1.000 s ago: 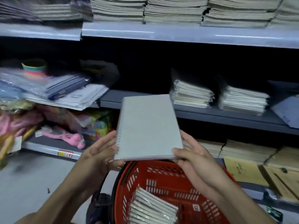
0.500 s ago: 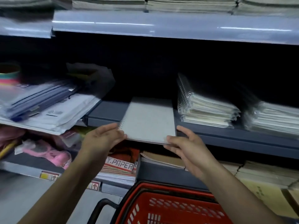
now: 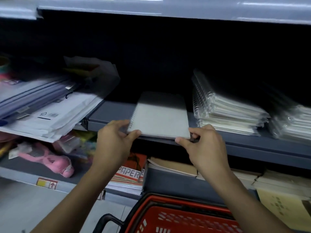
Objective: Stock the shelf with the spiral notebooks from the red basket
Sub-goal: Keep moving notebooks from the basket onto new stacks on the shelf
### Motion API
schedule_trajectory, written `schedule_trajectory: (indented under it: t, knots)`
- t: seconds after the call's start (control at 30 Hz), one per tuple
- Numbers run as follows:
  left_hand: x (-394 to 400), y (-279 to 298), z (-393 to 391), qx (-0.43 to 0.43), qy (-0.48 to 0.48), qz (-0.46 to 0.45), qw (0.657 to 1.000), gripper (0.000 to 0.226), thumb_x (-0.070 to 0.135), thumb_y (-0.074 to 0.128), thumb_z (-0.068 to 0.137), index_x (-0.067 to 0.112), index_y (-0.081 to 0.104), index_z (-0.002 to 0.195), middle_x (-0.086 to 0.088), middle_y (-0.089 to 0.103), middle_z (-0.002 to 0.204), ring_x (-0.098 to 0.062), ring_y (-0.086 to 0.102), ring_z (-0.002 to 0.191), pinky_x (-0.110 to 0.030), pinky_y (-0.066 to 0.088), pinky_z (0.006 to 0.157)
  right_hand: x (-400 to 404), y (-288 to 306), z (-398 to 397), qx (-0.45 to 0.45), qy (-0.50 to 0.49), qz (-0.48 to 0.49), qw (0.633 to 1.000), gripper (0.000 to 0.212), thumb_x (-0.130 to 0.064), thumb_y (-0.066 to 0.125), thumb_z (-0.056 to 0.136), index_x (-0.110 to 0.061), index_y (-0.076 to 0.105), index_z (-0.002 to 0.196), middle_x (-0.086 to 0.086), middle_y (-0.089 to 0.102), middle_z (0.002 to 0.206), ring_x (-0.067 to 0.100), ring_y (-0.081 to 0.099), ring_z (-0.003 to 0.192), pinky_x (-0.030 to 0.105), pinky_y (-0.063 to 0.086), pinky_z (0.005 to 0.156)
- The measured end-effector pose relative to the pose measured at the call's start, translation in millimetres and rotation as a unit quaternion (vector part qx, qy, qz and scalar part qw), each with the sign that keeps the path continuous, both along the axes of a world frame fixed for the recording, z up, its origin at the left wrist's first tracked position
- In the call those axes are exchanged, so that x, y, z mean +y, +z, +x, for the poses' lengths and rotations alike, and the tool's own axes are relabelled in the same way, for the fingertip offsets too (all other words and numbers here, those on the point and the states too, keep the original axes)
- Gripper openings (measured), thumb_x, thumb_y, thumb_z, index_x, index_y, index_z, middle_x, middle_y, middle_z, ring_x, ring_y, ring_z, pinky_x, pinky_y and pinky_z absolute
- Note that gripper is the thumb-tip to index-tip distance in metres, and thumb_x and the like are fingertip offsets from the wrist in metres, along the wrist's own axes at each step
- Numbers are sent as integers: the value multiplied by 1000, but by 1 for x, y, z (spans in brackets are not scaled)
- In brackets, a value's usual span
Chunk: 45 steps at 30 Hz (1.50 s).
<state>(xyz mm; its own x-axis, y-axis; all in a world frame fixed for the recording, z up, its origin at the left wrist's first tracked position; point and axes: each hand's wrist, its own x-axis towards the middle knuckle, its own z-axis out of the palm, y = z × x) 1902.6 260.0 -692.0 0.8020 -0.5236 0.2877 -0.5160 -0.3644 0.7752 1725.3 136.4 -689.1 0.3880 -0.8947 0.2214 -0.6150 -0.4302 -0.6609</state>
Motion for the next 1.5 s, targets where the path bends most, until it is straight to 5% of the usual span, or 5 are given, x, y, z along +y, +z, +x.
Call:
schedule_trajectory:
  t: [0.27, 0.4, 0.6, 0.77, 1.5]
  knots:
    - [-34, -1, 21, -71, 7, 20, 997, 42, 35, 74, 88, 12, 70, 122, -3, 68, 126, -25, 64, 114, -36, 50, 98, -20, 6, 36, 32, -68, 15, 997, 34, -45, 73, 87, -23, 72, 112, 0, 71, 110, 27, 67, 101, 34, 50, 81]
    - [-24, 0, 15, -64, -4, -1, 998, 43, 32, 75, 88, 14, 66, 126, -4, 66, 126, -24, 68, 97, -38, 53, 93, -15, 3, 28, 21, -59, -2, 998, 30, -48, 70, 87, -23, 61, 74, 0, 63, 96, 23, 57, 79, 29, 40, 67]
    - [16, -4, -24, 78, -27, -46, 996, 38, 32, 79, 84, 26, 67, 119, -5, 71, 77, -17, 64, 60, -30, 53, 61, 23, -5, -34, -86, -7, 9, 996, 31, -42, 70, 90, -21, 74, 112, -7, 63, 98, 15, 61, 87, 36, 52, 84]
    - [48, -40, -85, 188, -81, -34, 978, 33, 18, 81, 82, 16, 68, 113, -1, 72, 105, 0, 64, 67, -12, 52, 64, 63, -39, -104, -17, 58, 115, 991, 20, -42, 71, 89, -27, 72, 103, -10, 66, 92, 11, 63, 76, 29, 48, 75]
    - [81, -227, -173, 230, -74, 337, 910, 32, 31, 63, 94, 14, 61, 67, 1, 63, 67, -31, 70, 89, -29, 53, 80, 114, -239, -172, 51, -41, 606, 793, 46, -50, 60, 95, -13, 66, 122, 7, 67, 117, 24, 64, 105, 33, 58, 76]
